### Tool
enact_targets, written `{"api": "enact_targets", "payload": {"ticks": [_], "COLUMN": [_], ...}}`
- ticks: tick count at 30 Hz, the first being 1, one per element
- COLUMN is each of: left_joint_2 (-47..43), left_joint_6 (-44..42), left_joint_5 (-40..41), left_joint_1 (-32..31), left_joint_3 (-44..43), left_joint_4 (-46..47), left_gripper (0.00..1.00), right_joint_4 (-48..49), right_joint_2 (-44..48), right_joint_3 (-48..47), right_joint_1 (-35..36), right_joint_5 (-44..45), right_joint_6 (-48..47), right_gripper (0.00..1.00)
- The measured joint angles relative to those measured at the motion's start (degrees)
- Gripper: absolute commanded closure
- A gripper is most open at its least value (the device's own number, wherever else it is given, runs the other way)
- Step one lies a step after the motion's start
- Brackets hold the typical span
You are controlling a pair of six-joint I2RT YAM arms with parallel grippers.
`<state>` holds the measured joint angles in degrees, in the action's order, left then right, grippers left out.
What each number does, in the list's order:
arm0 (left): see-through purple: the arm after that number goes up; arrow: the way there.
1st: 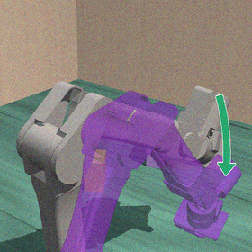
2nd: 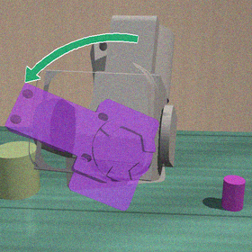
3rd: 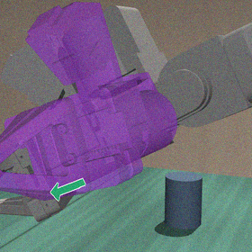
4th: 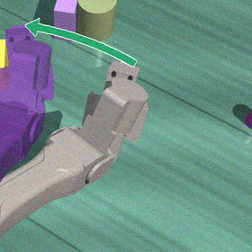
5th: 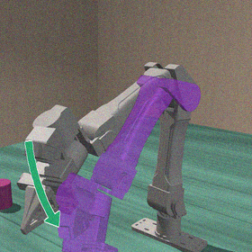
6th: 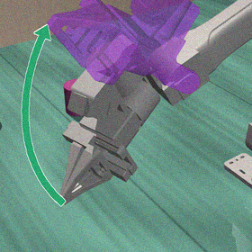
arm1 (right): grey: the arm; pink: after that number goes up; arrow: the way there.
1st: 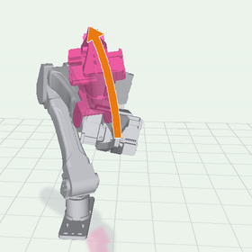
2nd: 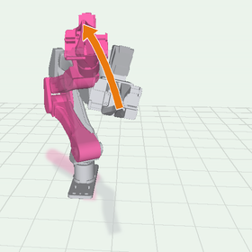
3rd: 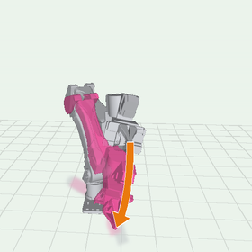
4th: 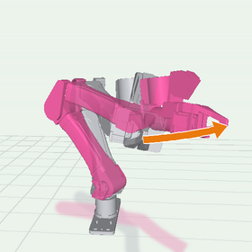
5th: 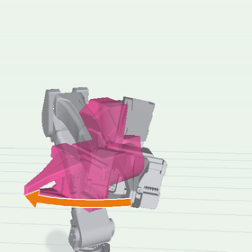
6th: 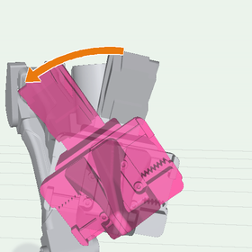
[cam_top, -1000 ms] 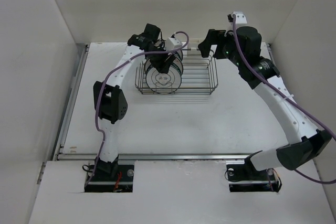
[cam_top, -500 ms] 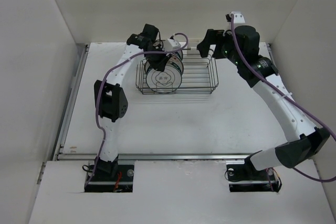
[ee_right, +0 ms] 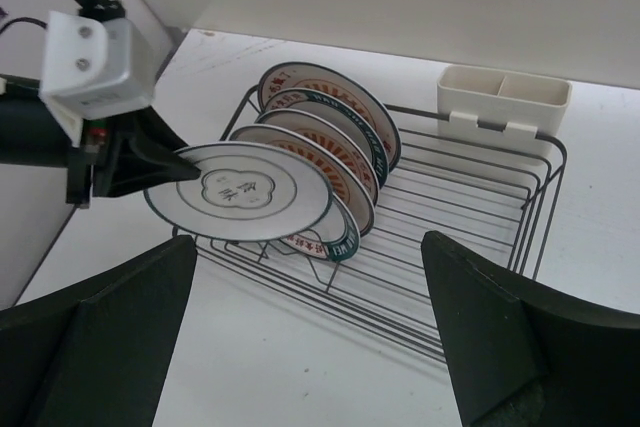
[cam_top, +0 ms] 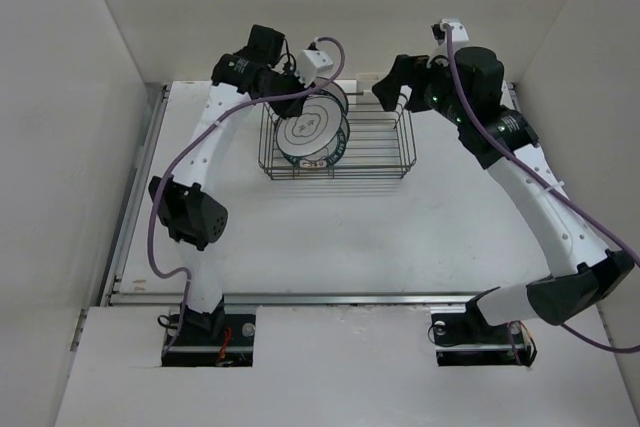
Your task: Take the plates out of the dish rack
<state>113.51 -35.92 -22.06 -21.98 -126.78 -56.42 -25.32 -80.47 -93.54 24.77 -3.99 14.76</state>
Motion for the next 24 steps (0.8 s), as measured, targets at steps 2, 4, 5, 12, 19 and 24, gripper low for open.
{"api": "enact_targets", "payload": {"ticks": [2,4,5,12,19,24], "left_joint_2": [-2.1,-3.7,-4.6,-11.2,-16.4,-15.0], "left_joint_6": [2.1,4.0,5.1,8.8,4.8,4.0], "left_joint_5": [-0.3,-0.8,-0.9,-6.8,-14.4,-13.7], "left_joint_1": [0.2,0.1,0.1,0.0,0.3,4.2], "left_joint_3": [-0.3,-1.0,-1.4,-2.3,19.3,37.7], "left_joint_4": [-0.5,-1.4,-1.9,-8.3,-16.5,-14.5], "left_gripper": [1.00,1.00,1.00,1.00,1.00,1.00], "right_joint_4": [0.0,0.0,0.1,0.8,1.0,0.8], "right_joint_2": [0.6,1.4,1.9,4.5,3.4,-3.4], "right_joint_3": [-0.5,-0.9,-1.0,-1.4,-1.4,-4.9], "right_joint_1": [0.0,0.0,0.0,0.0,-0.2,-1.2], "right_joint_5": [0.0,0.1,0.3,1.6,0.1,-6.9], "right_joint_6": [0.0,0.0,0.1,1.6,2.7,3.0], "right_gripper": [0.00,0.00,0.00,0.00,0.00,0.00]}}
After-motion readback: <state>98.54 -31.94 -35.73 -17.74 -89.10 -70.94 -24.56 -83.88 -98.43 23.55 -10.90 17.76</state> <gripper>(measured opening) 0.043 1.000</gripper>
